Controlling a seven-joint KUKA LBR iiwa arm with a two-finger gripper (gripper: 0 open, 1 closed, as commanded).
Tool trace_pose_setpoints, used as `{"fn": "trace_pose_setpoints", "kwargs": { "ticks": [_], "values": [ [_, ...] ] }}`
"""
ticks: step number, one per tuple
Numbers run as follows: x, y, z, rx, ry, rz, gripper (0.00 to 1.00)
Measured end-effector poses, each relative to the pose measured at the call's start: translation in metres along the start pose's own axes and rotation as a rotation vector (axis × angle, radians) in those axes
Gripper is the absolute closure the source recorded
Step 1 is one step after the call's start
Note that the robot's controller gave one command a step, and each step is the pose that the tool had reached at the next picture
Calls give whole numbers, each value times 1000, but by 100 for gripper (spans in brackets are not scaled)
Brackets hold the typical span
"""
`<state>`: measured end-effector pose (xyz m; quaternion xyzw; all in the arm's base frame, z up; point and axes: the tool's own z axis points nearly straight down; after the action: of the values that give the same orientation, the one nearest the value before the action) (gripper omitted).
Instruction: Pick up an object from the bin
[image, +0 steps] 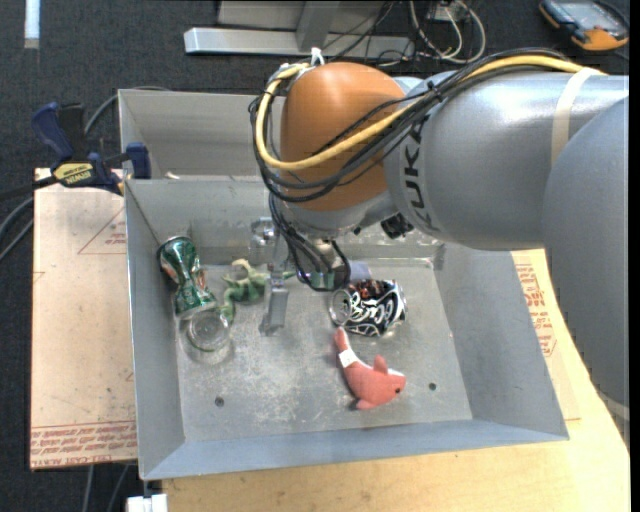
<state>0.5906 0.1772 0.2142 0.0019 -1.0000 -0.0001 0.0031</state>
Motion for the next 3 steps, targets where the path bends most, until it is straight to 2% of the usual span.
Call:
{"fn": "trace_pose_setpoints", "kwargs": {
  "ticks": [1,2,3],
  "values": [
    [-2,-1,-5,-1,-8,4,0],
    [33,62,128,-2,-9,-73,0],
    [22,64,50,-5,-18,-27,0]
  ]
}}
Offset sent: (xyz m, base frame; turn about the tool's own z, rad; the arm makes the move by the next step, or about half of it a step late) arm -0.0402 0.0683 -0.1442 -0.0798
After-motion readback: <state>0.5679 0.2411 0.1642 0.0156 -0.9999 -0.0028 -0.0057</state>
